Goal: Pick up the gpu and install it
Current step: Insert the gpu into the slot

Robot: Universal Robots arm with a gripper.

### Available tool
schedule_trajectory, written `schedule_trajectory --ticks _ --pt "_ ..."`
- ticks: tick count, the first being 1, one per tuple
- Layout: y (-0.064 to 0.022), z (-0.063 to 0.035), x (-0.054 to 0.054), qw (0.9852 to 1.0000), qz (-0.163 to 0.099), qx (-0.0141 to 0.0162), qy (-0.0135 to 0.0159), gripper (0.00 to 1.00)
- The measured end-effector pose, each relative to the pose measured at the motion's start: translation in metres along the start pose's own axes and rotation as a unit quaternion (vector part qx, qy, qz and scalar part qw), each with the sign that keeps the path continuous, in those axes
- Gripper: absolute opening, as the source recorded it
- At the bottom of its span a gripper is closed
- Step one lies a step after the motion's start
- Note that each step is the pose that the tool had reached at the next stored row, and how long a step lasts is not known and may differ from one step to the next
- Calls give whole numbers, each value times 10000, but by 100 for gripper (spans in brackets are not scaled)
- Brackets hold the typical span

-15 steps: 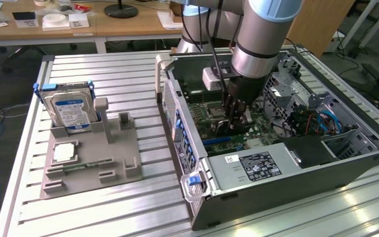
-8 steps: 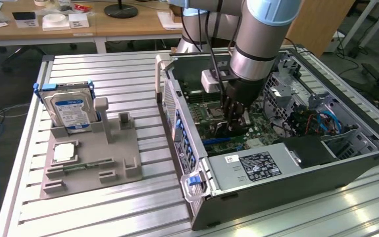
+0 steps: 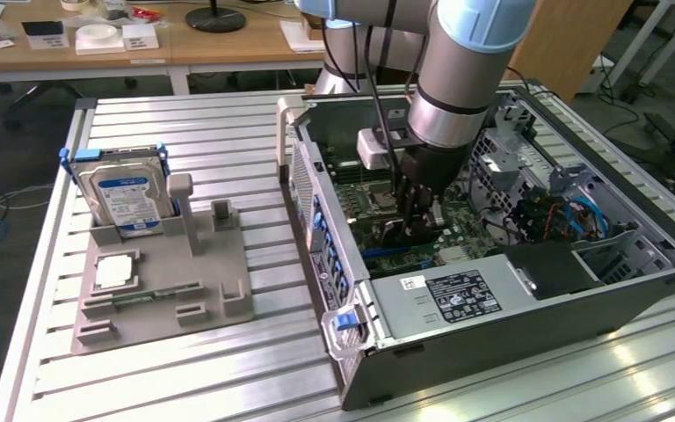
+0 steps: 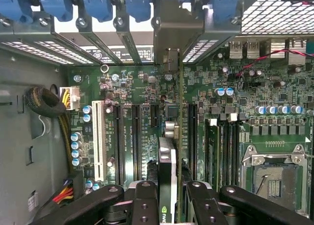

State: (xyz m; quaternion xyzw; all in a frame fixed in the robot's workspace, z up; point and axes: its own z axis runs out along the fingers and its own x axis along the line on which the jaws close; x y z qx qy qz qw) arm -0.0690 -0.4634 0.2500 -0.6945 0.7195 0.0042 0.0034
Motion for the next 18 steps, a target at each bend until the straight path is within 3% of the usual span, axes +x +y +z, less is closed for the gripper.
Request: schedule_trajectory --ticks 18 --pt "26 58 -35 10000 -1 0 0 27"
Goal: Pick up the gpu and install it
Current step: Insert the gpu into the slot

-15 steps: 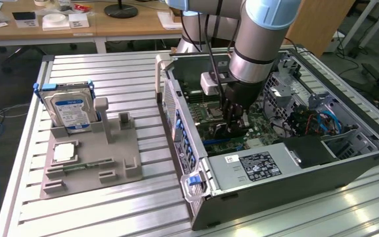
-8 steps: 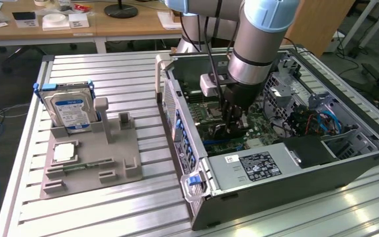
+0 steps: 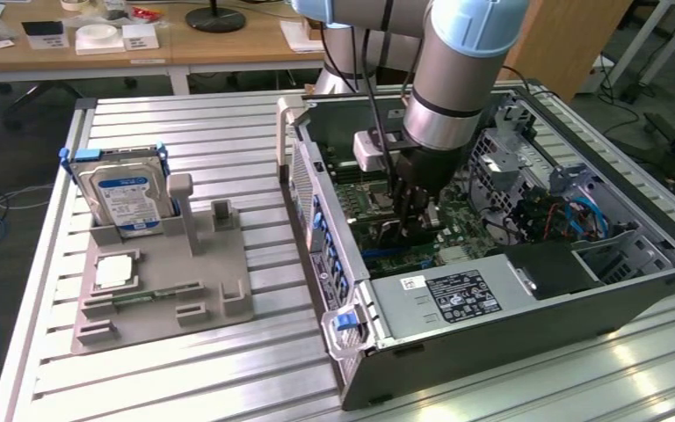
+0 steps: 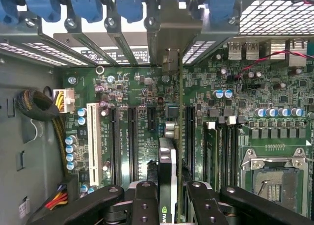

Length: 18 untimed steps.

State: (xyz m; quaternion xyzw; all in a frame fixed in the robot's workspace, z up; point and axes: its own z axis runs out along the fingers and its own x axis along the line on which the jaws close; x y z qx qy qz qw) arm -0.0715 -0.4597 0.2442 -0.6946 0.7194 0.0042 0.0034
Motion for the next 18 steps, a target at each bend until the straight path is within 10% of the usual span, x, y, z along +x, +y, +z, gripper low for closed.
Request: schedule_trajectory --ticks 18 --pt "3 63 -1 10000 1 3 -5 27"
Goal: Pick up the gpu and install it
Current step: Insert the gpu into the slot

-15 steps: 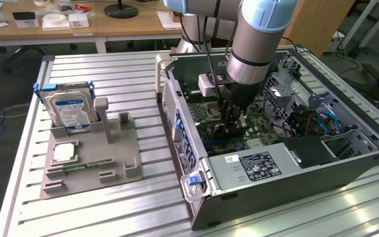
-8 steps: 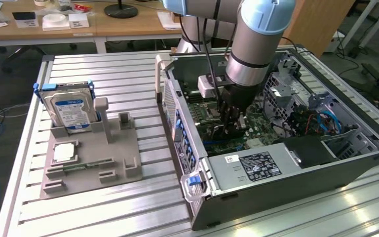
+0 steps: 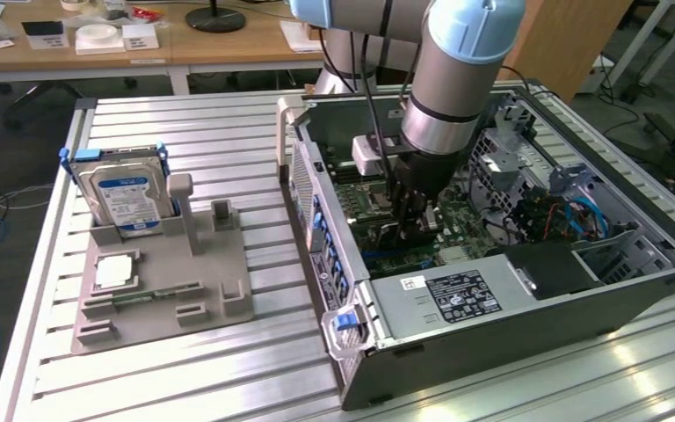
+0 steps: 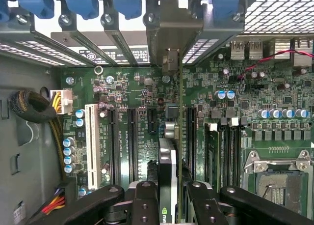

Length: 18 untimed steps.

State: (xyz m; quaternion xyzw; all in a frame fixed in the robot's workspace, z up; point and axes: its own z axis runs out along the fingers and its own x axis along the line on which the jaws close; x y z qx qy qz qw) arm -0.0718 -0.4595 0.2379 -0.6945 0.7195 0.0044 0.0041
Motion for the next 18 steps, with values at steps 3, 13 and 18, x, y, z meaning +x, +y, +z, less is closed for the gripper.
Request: schedule_trajectory --ticks 3,13,18 --pt "0 -7 0 10000 0 -2 1 27" --pt "1 -10 -4 10000 0 -3 5 27" --pt "2 -5 -7 10000 0 -4 6 27"
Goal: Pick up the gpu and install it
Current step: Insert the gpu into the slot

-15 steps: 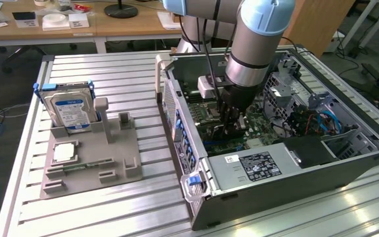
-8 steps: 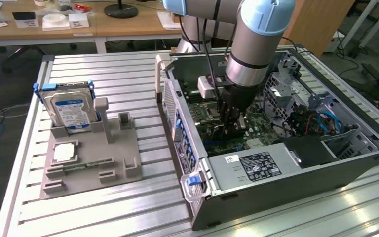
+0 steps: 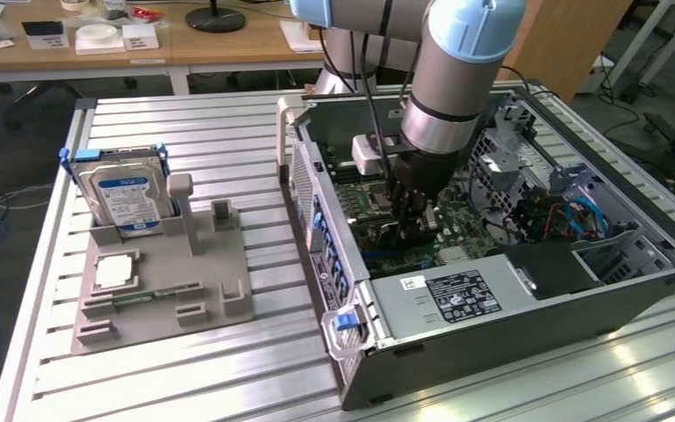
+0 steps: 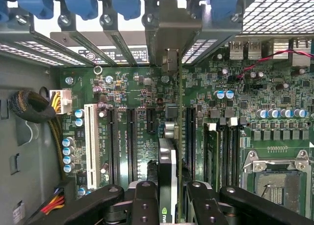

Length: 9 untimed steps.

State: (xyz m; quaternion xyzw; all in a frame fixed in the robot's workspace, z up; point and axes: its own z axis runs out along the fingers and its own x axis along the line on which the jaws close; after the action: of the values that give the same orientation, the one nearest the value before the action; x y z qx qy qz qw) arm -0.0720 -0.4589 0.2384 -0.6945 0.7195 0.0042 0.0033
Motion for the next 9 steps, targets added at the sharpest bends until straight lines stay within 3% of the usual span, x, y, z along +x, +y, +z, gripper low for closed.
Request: schedule_trajectory --ticks 9 --pt "0 40 0 10000 0 1 -1 27"
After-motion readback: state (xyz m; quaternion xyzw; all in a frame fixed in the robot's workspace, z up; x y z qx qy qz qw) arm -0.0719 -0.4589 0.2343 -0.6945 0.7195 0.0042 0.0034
